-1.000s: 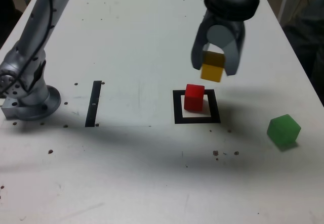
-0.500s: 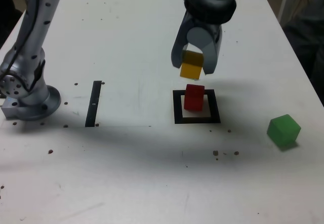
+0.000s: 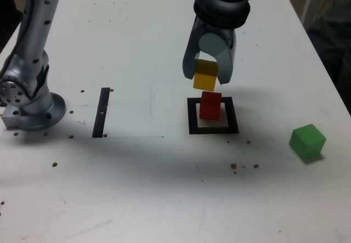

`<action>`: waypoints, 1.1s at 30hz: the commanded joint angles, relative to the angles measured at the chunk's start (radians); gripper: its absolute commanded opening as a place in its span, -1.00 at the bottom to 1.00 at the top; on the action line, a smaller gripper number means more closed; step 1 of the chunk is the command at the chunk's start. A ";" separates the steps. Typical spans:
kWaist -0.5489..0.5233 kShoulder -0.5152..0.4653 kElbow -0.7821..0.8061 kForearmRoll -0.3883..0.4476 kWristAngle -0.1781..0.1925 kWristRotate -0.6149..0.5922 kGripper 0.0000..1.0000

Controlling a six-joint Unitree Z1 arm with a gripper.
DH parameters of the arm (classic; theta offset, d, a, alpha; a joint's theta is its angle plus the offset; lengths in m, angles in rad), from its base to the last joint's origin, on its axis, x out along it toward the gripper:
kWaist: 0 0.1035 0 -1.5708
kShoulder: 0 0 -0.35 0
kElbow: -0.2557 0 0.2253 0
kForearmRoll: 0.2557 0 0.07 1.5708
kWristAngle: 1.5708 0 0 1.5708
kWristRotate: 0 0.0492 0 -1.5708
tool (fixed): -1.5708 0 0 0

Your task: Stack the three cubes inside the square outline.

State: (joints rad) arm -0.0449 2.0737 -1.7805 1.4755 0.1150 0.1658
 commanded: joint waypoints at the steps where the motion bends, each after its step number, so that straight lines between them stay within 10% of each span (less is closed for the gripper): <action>1: 0.002 -0.003 0.011 -0.021 -0.007 -0.001 -0.63; 33: 0.002 0.013 0.078 -0.107 -0.042 0.008 -0.35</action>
State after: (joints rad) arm -0.0449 2.0793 -1.7031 1.3688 0.0691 0.1716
